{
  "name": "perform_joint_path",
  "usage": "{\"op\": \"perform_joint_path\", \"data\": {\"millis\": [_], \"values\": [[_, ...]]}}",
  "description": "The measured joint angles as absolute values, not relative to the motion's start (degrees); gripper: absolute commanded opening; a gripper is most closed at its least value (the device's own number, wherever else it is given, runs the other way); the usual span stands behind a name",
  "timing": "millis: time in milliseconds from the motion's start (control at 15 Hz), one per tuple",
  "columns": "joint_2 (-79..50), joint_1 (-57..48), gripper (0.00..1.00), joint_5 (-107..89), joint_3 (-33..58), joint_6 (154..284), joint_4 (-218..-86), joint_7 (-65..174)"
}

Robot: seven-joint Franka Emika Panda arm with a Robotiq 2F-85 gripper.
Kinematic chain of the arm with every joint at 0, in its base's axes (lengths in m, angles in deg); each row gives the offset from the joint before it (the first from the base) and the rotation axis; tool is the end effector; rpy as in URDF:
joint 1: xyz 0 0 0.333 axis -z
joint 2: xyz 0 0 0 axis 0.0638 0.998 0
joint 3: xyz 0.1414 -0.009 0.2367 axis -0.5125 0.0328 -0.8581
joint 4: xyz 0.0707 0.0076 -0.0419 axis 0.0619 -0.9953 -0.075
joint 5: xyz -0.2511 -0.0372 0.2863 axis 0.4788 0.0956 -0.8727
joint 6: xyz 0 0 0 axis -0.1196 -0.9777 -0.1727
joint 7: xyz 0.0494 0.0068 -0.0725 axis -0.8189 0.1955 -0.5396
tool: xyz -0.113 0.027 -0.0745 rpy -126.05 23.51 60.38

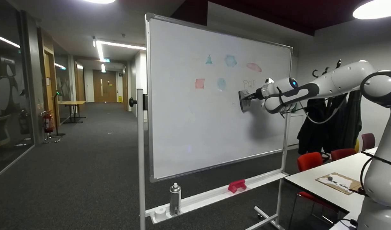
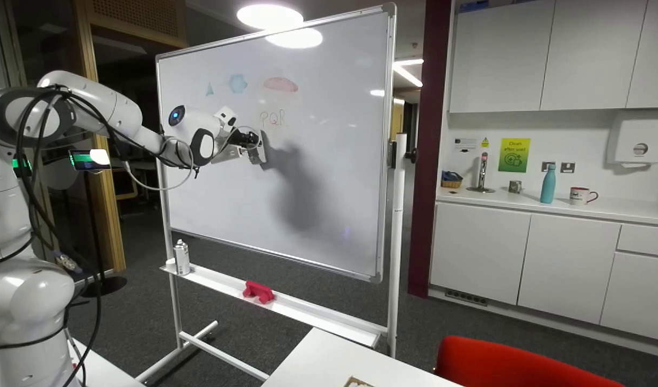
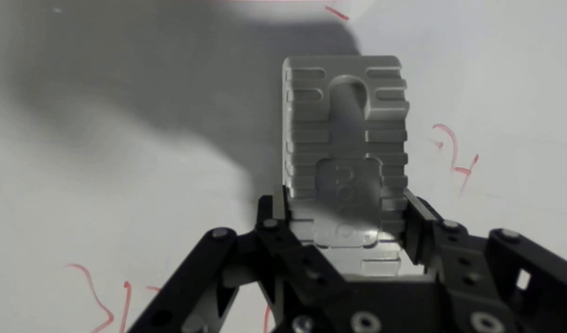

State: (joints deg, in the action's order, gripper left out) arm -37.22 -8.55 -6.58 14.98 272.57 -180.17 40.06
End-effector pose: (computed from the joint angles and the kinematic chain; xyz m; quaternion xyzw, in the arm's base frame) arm 0.5831 -0.0100 0.5833 0.7941 0.0935 0.5956 0.0771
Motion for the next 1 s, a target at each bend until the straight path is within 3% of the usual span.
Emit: {"op": "perform_joint_path", "data": {"millis": [1000], "values": [[-34.4,-5.7,0.33,1.6,12.2,272.7,-177.1,36.9]]}}
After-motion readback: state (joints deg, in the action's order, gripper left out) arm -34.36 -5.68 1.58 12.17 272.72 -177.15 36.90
